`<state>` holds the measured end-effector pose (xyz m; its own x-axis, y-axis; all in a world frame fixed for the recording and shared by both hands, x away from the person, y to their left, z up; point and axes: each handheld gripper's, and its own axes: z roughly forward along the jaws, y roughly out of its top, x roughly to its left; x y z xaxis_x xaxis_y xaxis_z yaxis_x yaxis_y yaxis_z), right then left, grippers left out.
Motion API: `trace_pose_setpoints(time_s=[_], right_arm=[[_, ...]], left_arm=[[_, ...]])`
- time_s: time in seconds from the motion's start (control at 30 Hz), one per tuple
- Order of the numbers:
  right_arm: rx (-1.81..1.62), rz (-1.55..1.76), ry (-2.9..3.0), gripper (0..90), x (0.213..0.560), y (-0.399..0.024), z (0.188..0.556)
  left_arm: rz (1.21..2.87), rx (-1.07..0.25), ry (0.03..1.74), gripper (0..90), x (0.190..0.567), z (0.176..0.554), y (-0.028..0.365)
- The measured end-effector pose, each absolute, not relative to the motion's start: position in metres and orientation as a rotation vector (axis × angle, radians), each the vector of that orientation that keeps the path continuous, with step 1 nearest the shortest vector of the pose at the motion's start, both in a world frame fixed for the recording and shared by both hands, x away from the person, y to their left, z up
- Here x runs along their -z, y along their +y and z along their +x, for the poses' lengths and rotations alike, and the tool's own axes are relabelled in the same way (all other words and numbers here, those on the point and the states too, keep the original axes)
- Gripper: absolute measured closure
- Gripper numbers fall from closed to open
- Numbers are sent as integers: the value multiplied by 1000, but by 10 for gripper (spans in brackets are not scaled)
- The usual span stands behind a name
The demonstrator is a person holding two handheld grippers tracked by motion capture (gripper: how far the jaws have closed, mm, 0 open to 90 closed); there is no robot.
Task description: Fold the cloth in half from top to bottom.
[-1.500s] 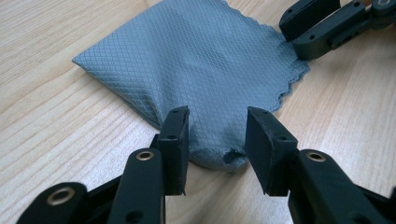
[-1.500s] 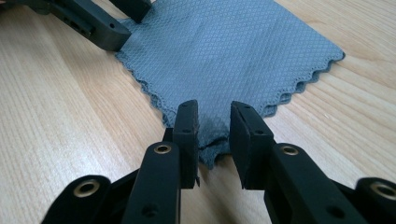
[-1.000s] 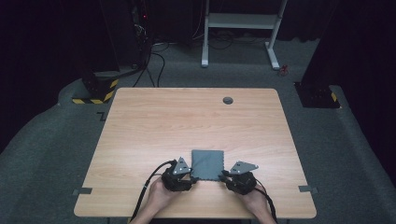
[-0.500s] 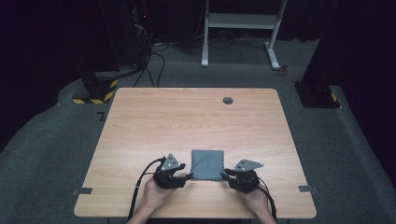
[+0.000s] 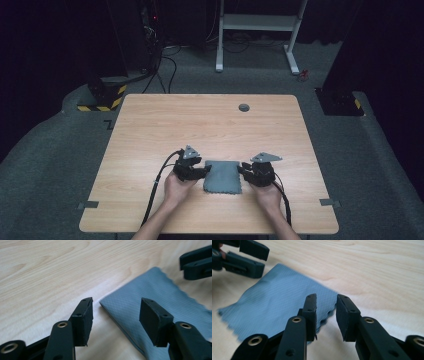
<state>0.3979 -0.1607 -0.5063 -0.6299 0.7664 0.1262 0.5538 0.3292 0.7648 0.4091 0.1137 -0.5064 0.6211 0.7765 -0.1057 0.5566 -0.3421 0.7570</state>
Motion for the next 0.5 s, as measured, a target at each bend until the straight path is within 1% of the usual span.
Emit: trace_pose_setpoints(time_s=[0.13,0.3,0.4,0.5], right_arm=[[-1135,1223,2347,680,509,-152,416],[-1098,1249,2359,674,516,-144,425],[-1070,1255,2362,685,519,-142,428],[-1040,1221,2386,730,517,-140,429]], left_arm=[[2063,-368,1086,447,509,422,109],[2120,-393,1093,472,513,430,105],[2160,-399,1079,533,513,431,104],[2166,-365,1058,607,514,431,104]])
